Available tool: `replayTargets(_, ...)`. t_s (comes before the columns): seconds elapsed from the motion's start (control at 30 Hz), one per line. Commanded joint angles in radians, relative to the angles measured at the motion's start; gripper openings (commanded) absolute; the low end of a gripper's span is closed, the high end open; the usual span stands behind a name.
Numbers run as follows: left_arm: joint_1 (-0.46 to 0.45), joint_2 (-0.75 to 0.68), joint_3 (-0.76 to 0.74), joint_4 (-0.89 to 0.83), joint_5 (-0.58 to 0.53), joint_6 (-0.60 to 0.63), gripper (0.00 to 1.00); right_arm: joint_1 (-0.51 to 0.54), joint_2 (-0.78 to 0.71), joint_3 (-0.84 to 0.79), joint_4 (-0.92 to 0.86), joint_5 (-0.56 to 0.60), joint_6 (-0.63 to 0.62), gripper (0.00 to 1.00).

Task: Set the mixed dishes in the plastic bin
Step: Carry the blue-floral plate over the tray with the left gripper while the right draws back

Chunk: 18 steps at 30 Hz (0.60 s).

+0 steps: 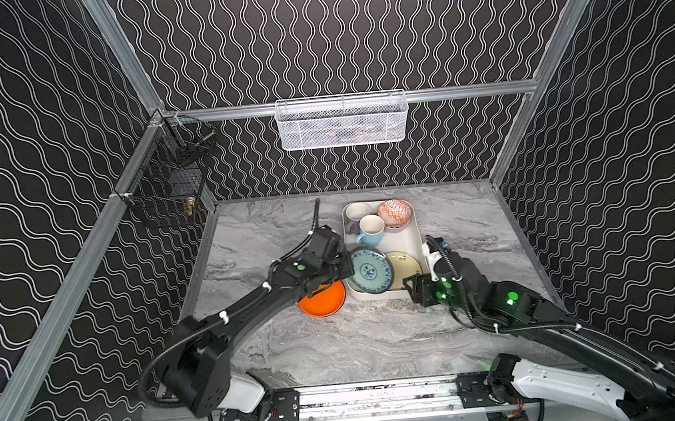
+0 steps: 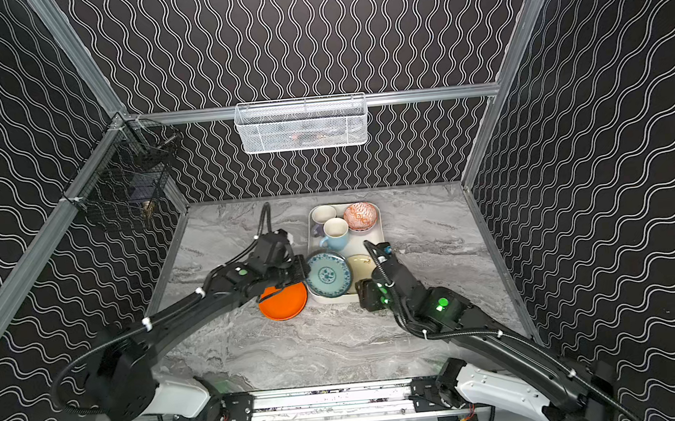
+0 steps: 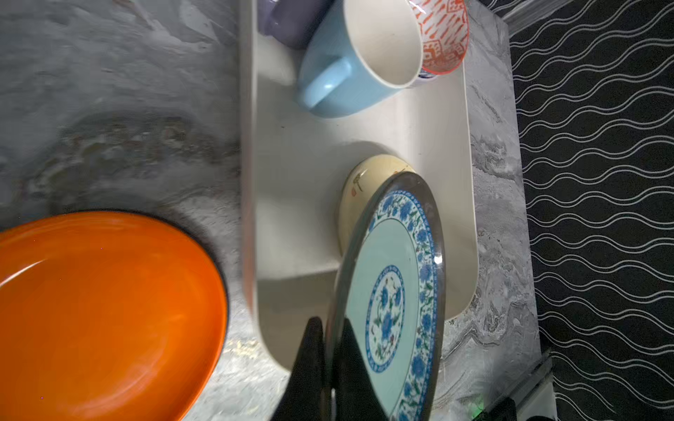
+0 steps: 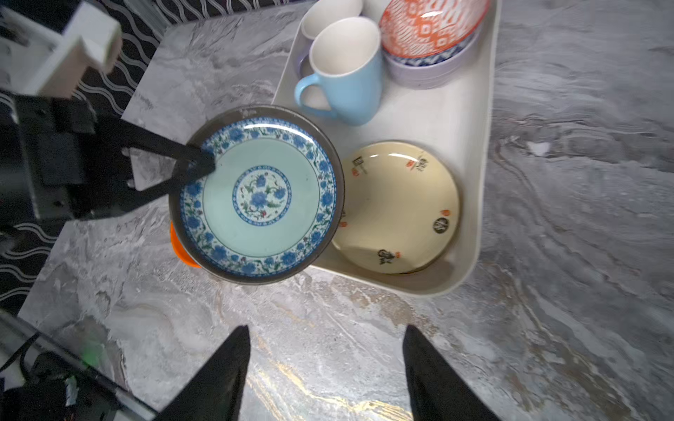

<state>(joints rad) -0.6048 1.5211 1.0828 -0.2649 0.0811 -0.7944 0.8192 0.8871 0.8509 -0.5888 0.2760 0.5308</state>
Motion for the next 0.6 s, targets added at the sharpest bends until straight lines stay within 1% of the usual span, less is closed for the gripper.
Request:
replayTargets(0.0, -0.028, 0.088, 0.059, 0.080, 0.000, -0.027, 0.00, -0.040, -0.035, -0.004, -0.062, 0.020, -0.003, 0.68)
replayTargets(0.2, -0.052, 0.228, 0.132, 0.120, 0.012, -0.041, 0.00, -0.088, -0.041, -0.010, -0.071, -0.006, -0.035, 0.71)
replayTargets(0.4, -0.056, 0.306, 0.176, 0.132, 0.012, -0.040, 0.03, -0.112, -0.027, -0.009, -0.059, -0.029, -0.058, 0.73)
replayTargets(0.57, -0.060, 0.366, 0.209, 0.129, 0.028, -0.040, 0.08, -0.130, -0.015, -0.009, -0.056, -0.035, -0.075, 0.74)
